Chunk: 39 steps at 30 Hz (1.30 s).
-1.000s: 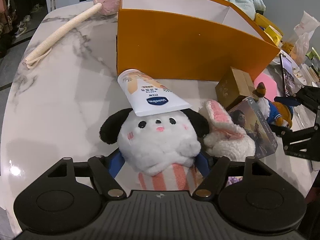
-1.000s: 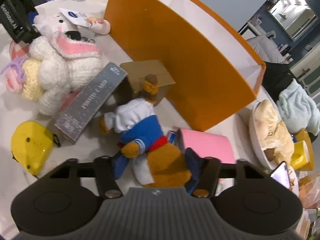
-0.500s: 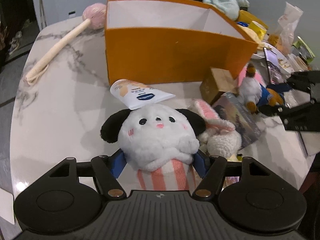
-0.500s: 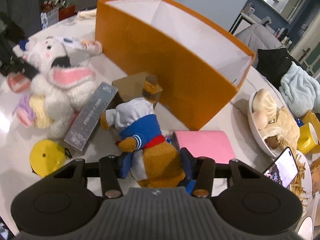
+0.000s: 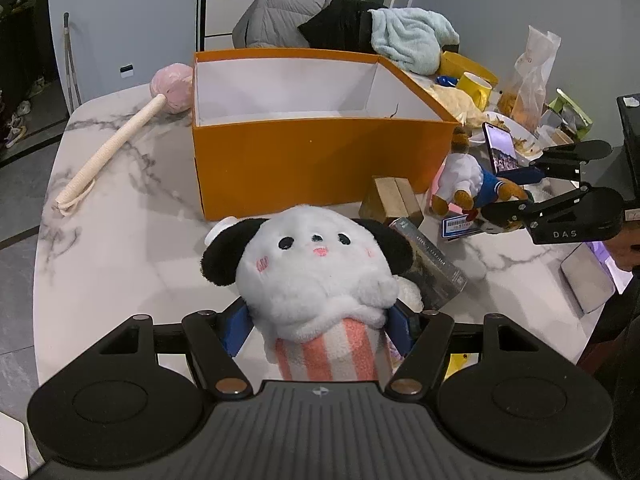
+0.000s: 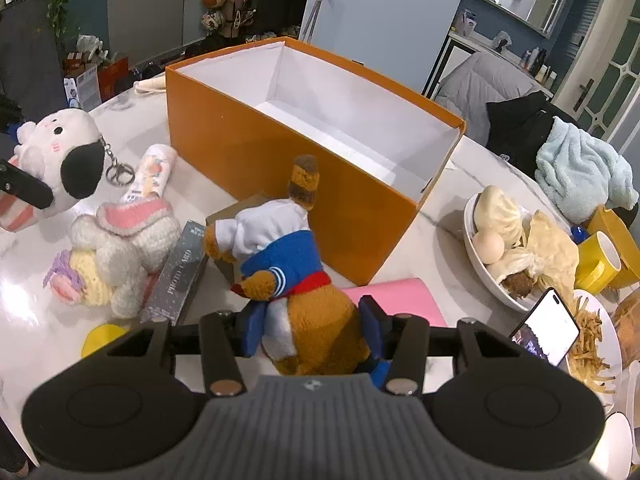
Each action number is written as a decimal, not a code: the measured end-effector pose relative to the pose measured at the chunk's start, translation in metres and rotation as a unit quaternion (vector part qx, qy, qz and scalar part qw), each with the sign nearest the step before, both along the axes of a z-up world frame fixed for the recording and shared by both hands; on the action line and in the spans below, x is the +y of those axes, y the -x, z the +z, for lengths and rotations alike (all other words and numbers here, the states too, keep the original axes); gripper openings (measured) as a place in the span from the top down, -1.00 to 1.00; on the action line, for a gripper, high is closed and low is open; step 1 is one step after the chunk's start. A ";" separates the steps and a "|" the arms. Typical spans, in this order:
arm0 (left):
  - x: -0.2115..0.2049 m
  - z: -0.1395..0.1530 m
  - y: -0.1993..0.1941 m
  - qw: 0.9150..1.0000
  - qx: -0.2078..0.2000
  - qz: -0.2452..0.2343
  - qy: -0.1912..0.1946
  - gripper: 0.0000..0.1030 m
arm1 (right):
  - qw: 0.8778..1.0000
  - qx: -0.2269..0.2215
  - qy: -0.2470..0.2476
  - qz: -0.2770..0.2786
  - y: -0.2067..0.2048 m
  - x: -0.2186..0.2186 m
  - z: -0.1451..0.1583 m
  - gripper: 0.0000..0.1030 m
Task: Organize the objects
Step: 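Grasp the panda plush with left gripper while right gripper grasps the duck plush, then lift and carry both plushes over the orange box with both grippers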
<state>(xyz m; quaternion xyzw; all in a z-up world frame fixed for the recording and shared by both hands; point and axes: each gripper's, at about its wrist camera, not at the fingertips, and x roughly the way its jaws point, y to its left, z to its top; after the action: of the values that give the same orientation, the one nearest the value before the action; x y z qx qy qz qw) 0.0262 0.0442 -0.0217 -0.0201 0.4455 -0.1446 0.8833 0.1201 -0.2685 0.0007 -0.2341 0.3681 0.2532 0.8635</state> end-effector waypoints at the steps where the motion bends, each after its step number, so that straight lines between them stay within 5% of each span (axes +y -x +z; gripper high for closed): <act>1: 0.000 0.001 0.000 1.000 -0.001 0.000 0.001 -0.53 | 1.000 -0.001 -0.001 0.001 0.001 0.000 0.001 0.00; 19: -0.008 0.046 -0.019 0.996 -0.066 0.022 0.050 -0.54 | 0.994 -0.040 -0.104 -0.005 -0.005 0.004 0.062 0.00; 32: -0.023 0.092 -0.101 0.990 -0.110 0.066 0.062 -0.54 | 0.979 -0.096 -0.174 -0.045 -0.061 0.023 0.138 0.00; 39: -0.026 0.082 -0.145 0.989 -0.099 0.084 0.068 -0.54 | 0.975 -0.069 -0.194 -0.083 -0.109 0.037 0.126 0.00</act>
<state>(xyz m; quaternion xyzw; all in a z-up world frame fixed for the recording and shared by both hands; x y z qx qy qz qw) 0.1711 0.0183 0.0604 -0.1027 0.3419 -0.1011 0.9286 0.2292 -0.2313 0.1271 -0.0474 0.2699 0.2305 0.9337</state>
